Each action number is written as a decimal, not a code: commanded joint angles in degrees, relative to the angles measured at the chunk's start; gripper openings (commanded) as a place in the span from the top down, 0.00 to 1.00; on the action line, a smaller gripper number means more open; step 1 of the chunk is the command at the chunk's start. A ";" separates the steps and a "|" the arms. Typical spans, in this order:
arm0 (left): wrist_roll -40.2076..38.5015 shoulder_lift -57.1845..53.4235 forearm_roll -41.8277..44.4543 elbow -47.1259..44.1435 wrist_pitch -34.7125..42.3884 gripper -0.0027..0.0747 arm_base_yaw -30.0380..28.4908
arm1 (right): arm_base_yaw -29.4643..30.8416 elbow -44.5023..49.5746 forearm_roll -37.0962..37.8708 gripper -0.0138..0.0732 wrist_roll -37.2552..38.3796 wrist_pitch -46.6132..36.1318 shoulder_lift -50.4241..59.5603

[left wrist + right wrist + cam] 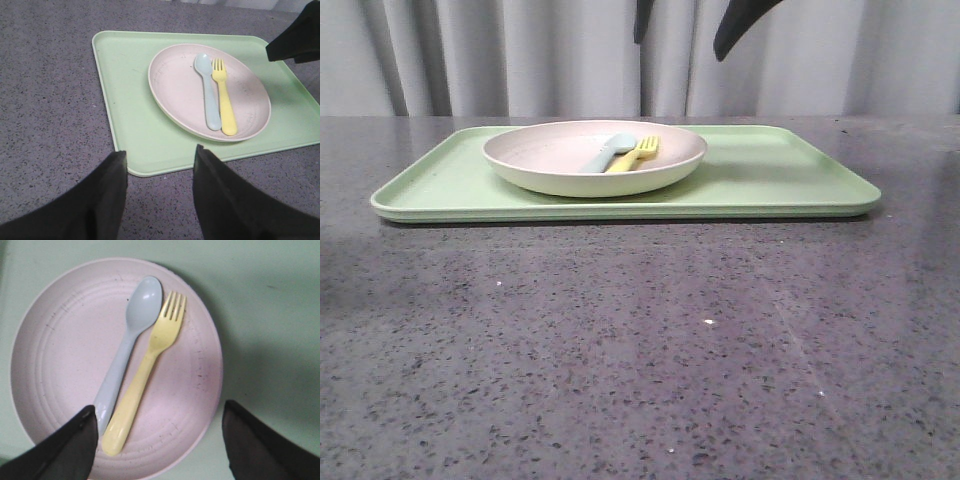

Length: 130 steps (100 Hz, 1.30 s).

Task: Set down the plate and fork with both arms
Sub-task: 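Lower the right gripper onto the plate and grasp the yellow fork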

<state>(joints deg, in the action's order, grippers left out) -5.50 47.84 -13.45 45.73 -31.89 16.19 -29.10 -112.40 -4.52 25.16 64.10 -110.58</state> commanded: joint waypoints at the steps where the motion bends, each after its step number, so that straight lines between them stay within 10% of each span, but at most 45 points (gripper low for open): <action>1: -0.23 -0.42 -0.50 1.56 3.83 0.56 0.46 | 0.11 -3.33 -1.66 0.24 1.28 -0.54 0.71; 130: -0.23 -0.42 -0.41 1.56 3.83 0.56 0.46 | 0.11 -4.18 -3.60 0.33 4.10 -2.63 -7.83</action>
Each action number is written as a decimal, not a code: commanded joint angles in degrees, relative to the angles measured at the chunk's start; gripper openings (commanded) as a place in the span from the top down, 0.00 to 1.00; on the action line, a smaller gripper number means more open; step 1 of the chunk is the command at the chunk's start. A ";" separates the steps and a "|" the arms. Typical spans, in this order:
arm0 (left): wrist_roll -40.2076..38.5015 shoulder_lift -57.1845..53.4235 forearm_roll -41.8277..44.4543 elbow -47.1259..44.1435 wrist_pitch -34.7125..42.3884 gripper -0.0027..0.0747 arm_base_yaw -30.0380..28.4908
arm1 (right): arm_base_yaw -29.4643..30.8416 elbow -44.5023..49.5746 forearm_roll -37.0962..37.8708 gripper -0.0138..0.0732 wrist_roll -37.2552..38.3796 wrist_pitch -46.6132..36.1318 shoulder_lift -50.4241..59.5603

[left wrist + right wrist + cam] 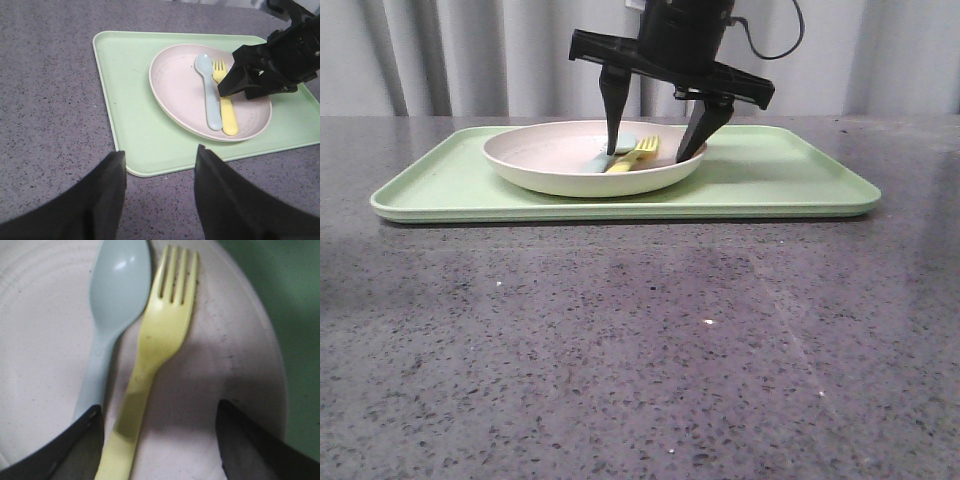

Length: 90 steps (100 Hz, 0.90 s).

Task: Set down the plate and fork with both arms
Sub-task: 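Lower the right gripper onto the plate and grasp the yellow fork, then move the yellow fork beside the plate and release it on the tray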

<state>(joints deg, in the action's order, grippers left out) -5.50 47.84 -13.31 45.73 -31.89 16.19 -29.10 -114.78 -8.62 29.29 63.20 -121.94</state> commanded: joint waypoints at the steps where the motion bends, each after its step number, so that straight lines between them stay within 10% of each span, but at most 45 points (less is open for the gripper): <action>1: -0.23 -0.42 -0.55 1.56 3.83 0.56 0.46 | 0.11 -1.79 0.51 0.34 -0.03 -1.73 3.52; 37: -0.23 -0.42 -0.55 1.56 3.83 0.56 0.46 | 0.11 -1.72 0.57 0.51 -0.03 -0.25 1.60; 64: -0.23 -0.42 -0.55 1.56 3.83 0.56 0.46 | 0.11 -1.80 0.57 0.92 -0.03 -0.01 1.60; 90: -0.23 -0.42 -0.55 1.56 3.83 0.56 0.46 | 0.29 -1.80 0.69 0.92 -0.03 0.17 4.11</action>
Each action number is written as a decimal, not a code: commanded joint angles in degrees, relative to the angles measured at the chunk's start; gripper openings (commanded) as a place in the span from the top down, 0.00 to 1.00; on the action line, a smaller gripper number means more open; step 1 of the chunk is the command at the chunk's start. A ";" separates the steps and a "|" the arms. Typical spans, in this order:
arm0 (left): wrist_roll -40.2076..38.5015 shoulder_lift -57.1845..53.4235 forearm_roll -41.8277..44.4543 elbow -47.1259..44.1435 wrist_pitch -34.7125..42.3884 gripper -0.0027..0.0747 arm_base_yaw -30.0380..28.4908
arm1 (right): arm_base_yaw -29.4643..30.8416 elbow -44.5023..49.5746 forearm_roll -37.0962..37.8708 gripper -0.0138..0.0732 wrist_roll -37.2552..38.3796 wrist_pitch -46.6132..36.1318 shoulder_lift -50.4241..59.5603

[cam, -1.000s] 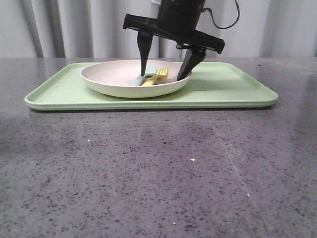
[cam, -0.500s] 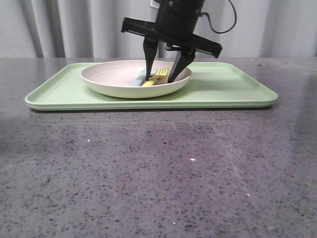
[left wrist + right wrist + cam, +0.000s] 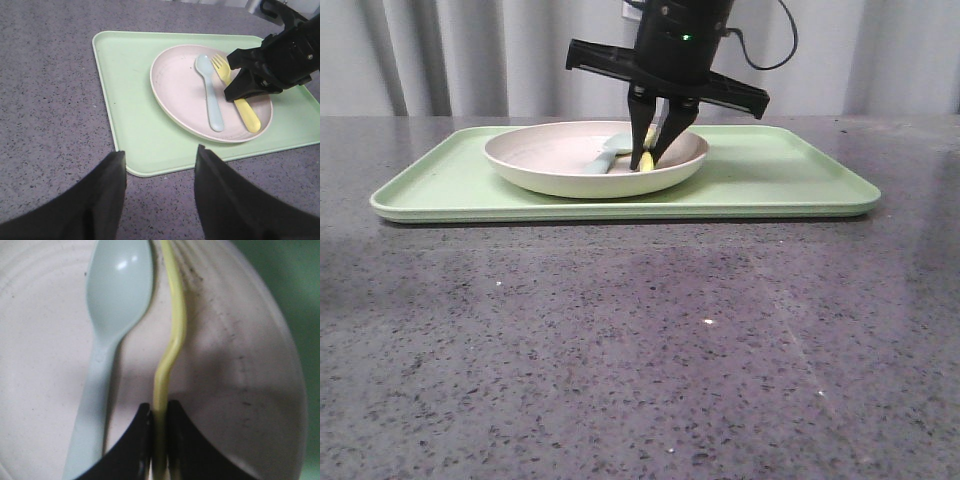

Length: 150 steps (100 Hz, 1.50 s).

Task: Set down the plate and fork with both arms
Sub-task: 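Move the yellow fork beside the plate and release it on the tray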

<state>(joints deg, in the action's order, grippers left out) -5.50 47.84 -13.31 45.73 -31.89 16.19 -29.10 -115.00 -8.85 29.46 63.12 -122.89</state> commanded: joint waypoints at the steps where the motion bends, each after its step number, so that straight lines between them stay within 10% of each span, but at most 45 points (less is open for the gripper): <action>1: -0.23 -0.42 -0.55 1.56 3.83 0.56 0.46 | 0.29 -1.58 1.07 0.92 -0.20 0.26 5.32; 70: -0.23 -0.42 -0.55 1.56 3.83 0.56 0.46 | 11.79 -1.38 5.62 0.92 -7.40 12.69 13.67; 150: -0.23 -0.42 -0.55 1.56 3.83 0.56 0.46 | 9.62 -1.30 8.46 0.89 -12.61 12.24 7.22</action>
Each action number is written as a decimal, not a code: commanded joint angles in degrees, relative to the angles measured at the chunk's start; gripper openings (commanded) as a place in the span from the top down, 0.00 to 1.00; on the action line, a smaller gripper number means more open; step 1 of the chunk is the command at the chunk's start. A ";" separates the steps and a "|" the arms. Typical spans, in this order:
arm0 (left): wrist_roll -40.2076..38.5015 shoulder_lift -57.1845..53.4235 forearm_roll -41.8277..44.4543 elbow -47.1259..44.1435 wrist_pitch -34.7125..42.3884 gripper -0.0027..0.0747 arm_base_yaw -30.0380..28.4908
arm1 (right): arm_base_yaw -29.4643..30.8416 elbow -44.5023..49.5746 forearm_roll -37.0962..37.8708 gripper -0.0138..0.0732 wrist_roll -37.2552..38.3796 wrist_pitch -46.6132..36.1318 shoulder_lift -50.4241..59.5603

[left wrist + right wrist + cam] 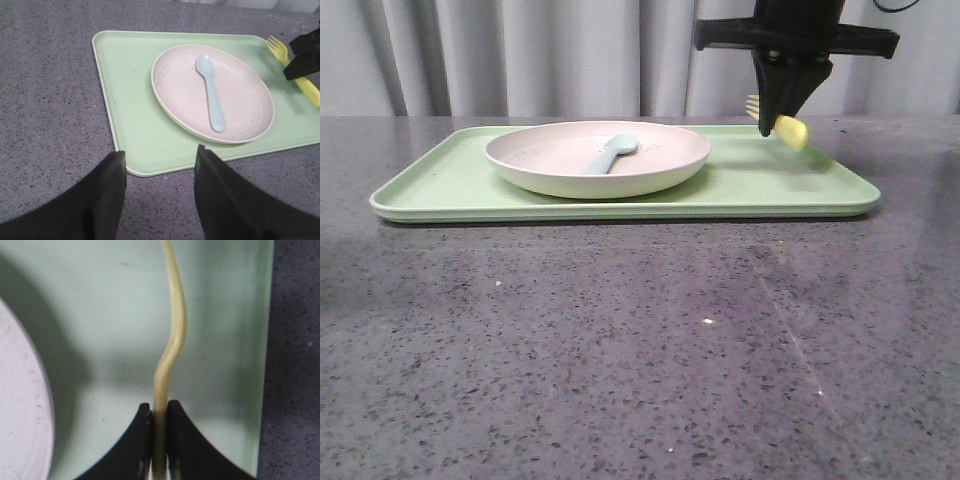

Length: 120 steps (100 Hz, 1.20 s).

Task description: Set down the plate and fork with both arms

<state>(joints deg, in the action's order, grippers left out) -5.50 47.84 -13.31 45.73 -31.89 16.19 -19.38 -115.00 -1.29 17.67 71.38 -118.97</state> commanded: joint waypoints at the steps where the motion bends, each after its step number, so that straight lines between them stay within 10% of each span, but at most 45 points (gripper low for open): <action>1: -0.23 -0.42 -0.55 1.56 3.83 0.56 0.46 | -0.10 -1.30 0.89 0.89 -0.91 3.81 3.30; 28: -0.23 -0.42 -0.55 1.56 3.83 0.56 0.46 | -0.10 -1.37 0.89 0.43 -1.59 3.59 3.30; 120: -0.23 -0.42 2.07 1.46 6.66 0.56 0.46 | -0.57 -1.31 1.29 0.43 -2.47 2.75 17.77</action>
<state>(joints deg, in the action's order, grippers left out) -5.50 47.84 -11.11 45.62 -30.45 16.19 -20.03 -115.00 -0.97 16.15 71.47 -106.66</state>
